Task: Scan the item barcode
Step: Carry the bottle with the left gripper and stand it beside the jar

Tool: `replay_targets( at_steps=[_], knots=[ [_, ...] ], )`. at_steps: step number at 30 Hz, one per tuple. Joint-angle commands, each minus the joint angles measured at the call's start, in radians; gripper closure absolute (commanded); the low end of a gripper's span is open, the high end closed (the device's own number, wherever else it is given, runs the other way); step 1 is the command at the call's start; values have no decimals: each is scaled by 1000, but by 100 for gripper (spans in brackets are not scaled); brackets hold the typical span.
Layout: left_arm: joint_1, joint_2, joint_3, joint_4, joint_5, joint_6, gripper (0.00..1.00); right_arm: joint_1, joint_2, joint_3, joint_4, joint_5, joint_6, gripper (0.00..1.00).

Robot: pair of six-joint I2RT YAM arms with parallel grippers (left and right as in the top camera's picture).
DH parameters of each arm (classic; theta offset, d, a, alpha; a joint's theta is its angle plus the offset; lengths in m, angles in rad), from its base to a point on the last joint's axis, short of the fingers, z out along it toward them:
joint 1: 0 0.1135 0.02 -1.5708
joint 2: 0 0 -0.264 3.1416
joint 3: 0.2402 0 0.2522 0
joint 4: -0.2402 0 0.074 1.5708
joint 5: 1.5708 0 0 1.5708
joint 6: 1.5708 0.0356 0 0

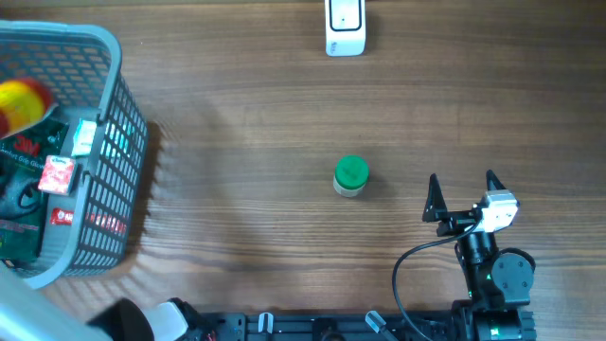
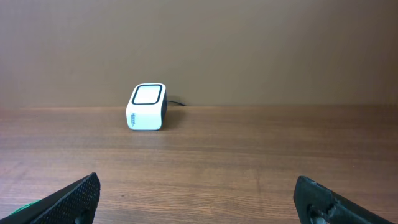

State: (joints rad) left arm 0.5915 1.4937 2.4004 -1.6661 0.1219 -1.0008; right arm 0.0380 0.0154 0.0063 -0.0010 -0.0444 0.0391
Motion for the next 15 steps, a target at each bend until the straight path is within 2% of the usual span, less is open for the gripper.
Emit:
replay_targets(
  at_steps=[1,10,15],
  knots=[
    [-169,-45,18,13,26,-28,62,4,-8,-1,2,-8,-12,0],
    [-618,35,14,-18,-76,-24,61,4,-8,-1,2,-8,-12,0],
    [-771,119,-14,-18,-117,-32,61,4,-8,-1,2,-8,-13,0]
  ],
)
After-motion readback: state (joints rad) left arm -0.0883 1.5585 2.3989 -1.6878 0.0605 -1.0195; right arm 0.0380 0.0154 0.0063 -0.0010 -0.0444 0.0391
